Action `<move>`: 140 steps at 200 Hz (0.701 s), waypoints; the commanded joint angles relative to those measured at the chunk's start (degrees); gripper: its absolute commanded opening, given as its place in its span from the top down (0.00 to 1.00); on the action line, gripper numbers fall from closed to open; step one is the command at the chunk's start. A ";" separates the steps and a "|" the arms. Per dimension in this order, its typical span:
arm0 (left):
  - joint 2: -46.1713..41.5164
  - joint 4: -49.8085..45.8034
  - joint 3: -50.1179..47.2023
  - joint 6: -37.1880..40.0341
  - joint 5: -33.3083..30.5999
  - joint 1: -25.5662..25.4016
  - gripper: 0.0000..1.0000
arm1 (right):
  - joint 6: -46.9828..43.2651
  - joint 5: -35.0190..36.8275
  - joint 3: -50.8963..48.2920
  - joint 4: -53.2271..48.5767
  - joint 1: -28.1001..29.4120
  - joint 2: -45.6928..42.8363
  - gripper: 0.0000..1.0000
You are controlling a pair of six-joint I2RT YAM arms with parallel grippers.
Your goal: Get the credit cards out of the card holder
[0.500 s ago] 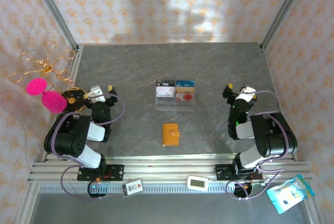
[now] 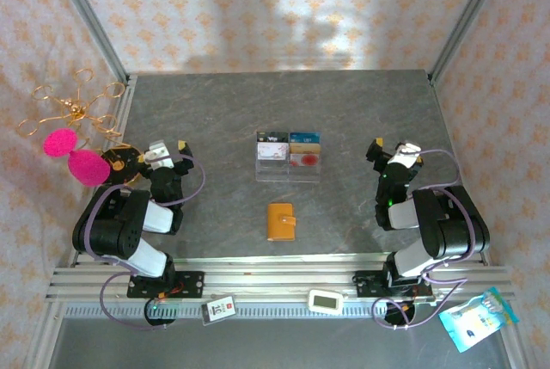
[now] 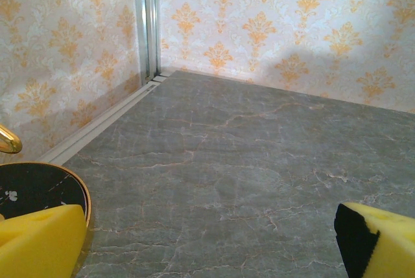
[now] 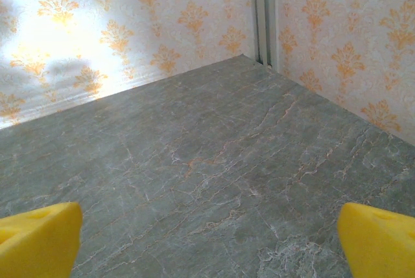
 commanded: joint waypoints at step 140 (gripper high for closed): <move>0.16 1.98 0.55 0.33 0.12 0.03 0.00 | 0.18 0.76 -0.75 1.91 -0.27 0.38 0.00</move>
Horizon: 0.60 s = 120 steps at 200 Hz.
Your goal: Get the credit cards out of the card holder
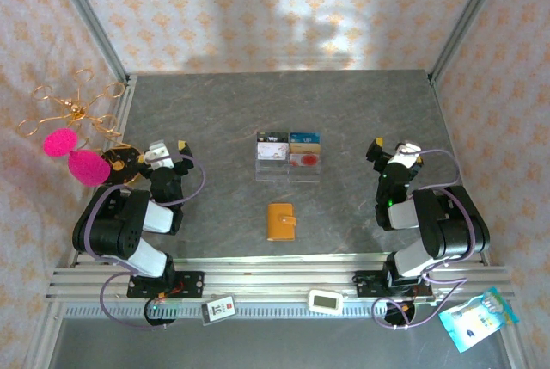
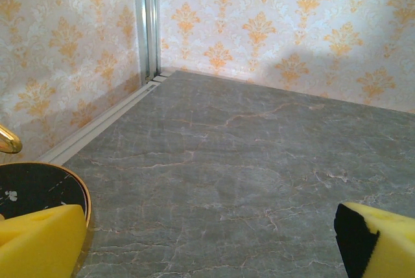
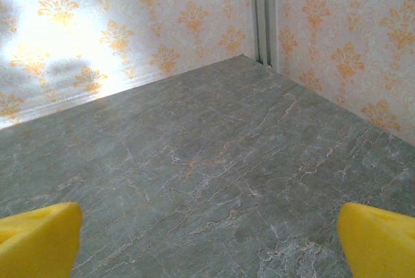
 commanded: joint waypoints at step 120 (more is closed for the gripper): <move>-13.89 -10.14 2.69 7.71 -12.05 -10.11 0.01 | 0.66 5.21 0.74 -4.46 0.25 -6.09 0.00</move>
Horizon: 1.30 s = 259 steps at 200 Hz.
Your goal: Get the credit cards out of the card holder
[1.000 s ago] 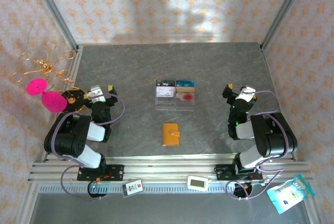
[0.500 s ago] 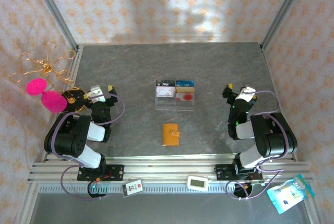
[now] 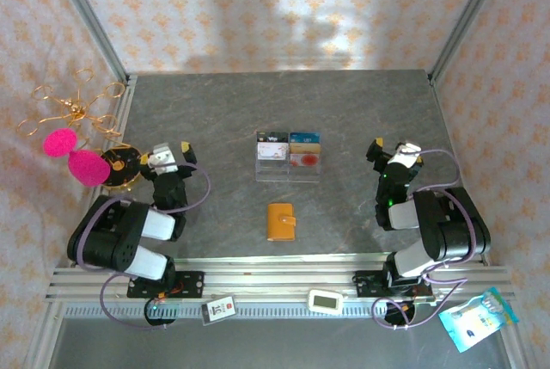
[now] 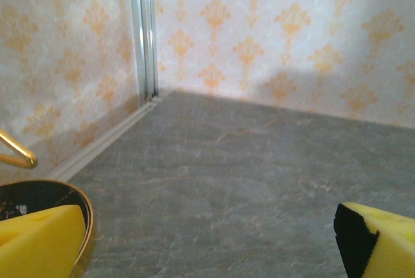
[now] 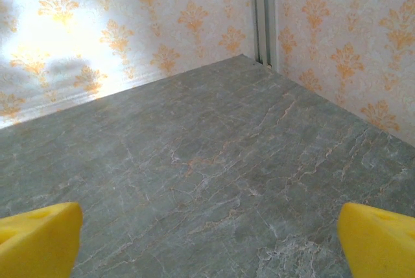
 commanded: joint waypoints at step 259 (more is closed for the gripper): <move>-30.96 -49.78 8.16 -42.53 33.20 -21.81 0.10 | 30.33 -41.32 21.52 -66.52 33.95 -7.90 0.35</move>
